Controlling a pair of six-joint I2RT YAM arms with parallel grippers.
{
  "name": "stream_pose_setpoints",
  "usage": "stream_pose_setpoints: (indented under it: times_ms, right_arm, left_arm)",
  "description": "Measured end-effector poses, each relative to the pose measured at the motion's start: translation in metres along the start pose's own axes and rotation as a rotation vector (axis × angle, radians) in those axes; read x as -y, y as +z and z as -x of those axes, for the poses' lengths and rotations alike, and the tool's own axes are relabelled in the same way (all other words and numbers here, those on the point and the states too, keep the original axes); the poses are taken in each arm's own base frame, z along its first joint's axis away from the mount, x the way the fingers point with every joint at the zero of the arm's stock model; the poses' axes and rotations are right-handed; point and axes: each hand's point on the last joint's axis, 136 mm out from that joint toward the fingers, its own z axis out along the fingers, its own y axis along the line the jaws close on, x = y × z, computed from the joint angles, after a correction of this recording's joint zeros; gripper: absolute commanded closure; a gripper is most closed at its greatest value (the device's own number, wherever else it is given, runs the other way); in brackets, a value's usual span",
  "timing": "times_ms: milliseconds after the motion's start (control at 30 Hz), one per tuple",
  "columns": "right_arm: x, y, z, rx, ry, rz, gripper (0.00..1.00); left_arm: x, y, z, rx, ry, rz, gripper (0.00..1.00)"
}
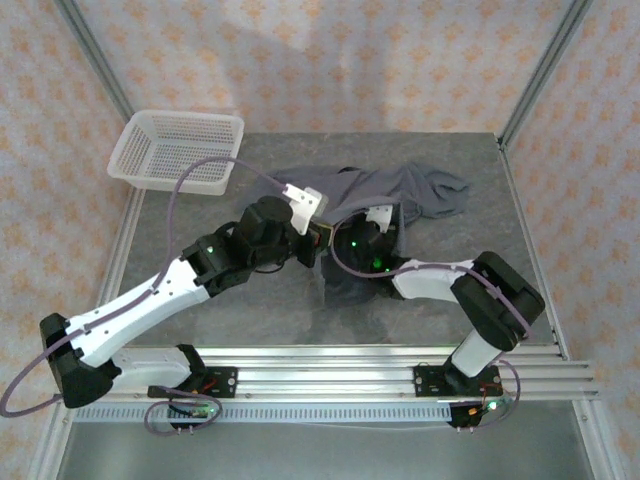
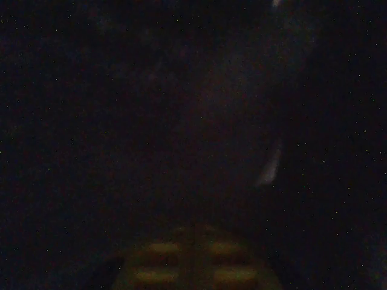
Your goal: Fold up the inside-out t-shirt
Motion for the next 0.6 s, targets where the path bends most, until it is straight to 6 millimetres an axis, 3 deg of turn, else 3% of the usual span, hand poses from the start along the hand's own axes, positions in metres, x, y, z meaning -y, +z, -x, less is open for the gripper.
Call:
stream_pose_setpoints:
  times_ms: [100, 233, 367, 533, 600]
  right_arm:
    - [-0.037, -0.015, -0.006, -0.010, 0.032, 0.108, 1.00]
    - [-0.089, -0.032, -0.061, -0.121, 0.027, 0.262, 1.00]
    - [-0.095, -0.019, -0.096, -0.226, 0.063, 0.276, 1.00]
    - [-0.101, 0.014, -0.090, -0.294, 0.175, 0.275, 1.00]
    - [-0.099, 0.016, -0.085, -0.304, 0.205, 0.280, 1.00]
  left_arm:
    - [0.004, 0.005, 0.014, 0.011, -0.027, 0.003, 1.00]
    - [0.006, 0.012, 0.017, 0.001, -0.056, -0.002, 1.00]
    - [0.020, 0.011, 0.023, -0.004, -0.080, -0.068, 1.00]
    - [0.034, -0.009, 0.039, 0.038, -0.076, -0.134, 1.00]
    - [0.034, -0.021, 0.046, 0.070, -0.068, -0.135, 1.00]
